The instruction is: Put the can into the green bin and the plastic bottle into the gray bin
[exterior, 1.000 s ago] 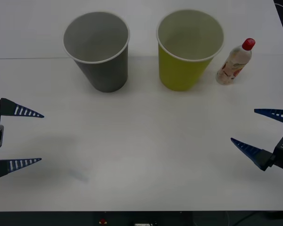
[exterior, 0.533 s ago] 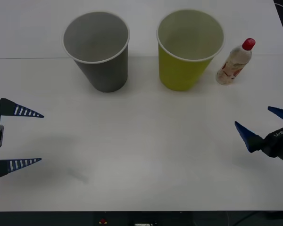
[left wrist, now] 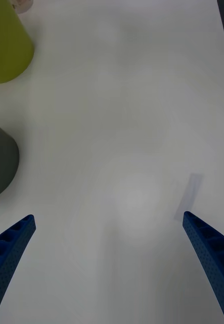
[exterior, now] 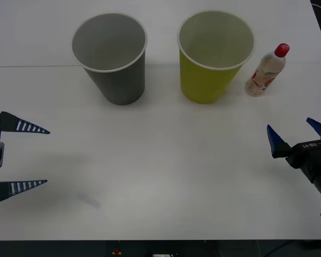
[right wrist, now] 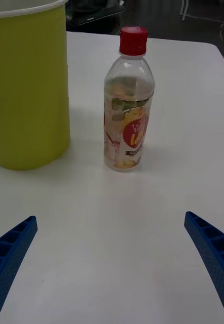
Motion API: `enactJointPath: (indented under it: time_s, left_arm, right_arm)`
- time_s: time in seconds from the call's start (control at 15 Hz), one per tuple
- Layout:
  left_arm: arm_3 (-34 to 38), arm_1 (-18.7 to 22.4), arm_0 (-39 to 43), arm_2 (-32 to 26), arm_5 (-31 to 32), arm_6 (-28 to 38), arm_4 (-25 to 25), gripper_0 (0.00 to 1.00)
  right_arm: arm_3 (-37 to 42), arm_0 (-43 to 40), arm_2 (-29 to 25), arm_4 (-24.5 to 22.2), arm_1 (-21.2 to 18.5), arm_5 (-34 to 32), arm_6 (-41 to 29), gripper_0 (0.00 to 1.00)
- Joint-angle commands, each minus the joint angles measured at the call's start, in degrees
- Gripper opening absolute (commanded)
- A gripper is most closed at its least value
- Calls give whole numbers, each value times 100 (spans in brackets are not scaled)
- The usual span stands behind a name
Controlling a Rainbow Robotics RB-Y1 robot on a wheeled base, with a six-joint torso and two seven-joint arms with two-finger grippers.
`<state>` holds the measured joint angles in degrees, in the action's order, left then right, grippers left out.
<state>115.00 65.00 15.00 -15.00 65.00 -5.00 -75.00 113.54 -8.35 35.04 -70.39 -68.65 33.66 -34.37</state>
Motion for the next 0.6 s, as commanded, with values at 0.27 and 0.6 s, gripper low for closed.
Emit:
enactJointPath:
  time_s: [0.27,0.6]
  left_arm:
    - [0,0,0,0,0,0,0,100]
    - [0,0,0,0,0,0,0,100]
  right_arm:
    - [-1405,1160,1040,-1161,599,607,-1362,100]
    - [-2266,1749,1233,-1512,1100,721,-1739,100]
